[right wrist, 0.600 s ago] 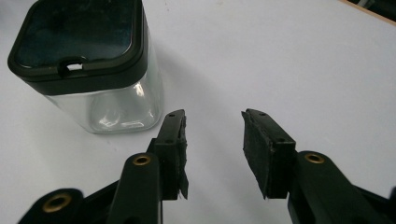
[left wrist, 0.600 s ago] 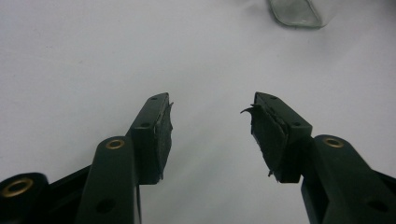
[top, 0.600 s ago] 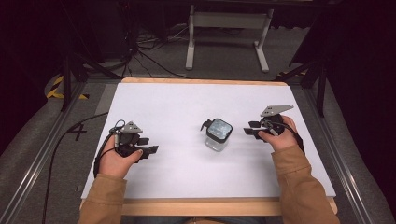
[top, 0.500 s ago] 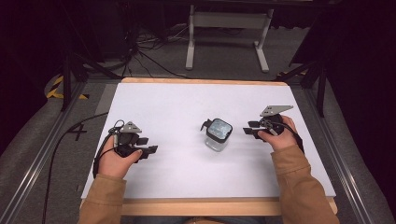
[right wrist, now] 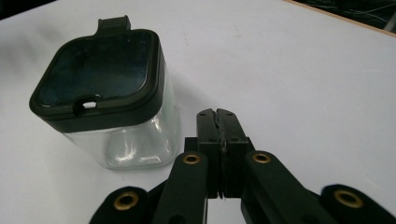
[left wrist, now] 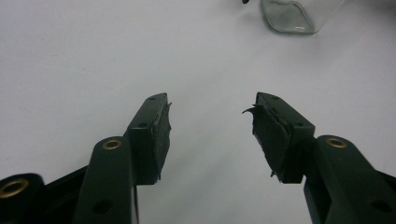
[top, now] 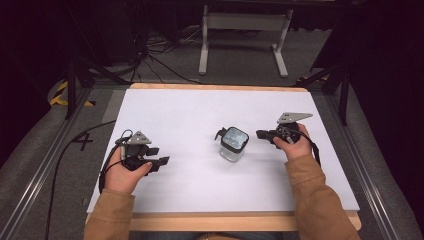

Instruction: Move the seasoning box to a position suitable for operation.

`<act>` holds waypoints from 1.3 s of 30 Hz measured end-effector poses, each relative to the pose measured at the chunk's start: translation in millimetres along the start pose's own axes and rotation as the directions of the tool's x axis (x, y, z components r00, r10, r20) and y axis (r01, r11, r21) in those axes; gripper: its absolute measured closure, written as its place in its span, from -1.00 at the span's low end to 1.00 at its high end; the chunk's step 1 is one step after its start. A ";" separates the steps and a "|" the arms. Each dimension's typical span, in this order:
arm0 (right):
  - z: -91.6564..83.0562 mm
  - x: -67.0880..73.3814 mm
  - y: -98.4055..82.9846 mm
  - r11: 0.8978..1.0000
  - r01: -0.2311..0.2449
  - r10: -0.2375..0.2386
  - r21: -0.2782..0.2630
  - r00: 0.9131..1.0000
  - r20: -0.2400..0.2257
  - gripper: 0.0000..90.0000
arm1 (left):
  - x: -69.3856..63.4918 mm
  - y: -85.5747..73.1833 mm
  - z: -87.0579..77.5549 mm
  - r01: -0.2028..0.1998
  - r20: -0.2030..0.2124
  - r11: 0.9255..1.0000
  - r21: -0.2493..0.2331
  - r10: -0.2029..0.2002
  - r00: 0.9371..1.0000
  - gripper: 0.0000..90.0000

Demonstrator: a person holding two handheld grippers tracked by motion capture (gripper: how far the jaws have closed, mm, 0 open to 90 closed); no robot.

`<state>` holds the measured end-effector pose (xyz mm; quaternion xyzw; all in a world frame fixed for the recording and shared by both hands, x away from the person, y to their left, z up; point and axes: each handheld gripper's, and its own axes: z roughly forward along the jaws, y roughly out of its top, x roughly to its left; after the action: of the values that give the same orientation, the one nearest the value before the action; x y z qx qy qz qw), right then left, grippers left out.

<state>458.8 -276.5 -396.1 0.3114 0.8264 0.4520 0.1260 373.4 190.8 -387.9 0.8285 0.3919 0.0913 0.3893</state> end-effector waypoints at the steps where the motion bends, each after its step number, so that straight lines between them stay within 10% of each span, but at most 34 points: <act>1: 0.0 0.0 0.0 1.000 0.000 0.000 0.000 1.000 0.000 1.00 | -0.3 -1.2 -0.8 0.003 0.001 1.000 -0.002 -0.003 1.000 0.04; 18: 52.2 -8.3 -3.0 0.999 0.020 -0.017 0.030 0.993 -0.113 0.98 | 1.2 -20.7 -15.8 0.038 -0.044 0.999 -0.013 -0.038 0.998 -0.01; 39: 48.9 6.4 -5.8 0.994 0.074 -0.058 0.082 0.982 -0.181 0.99 | 0.1 -11.1 -6.5 0.005 -0.015 1.000 0.002 -0.005 1.000 -0.03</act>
<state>475.5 -242.1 -427.7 0.2473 0.8634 0.4366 0.0527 364.1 198.9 -391.5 0.8274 0.3969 0.0963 0.3856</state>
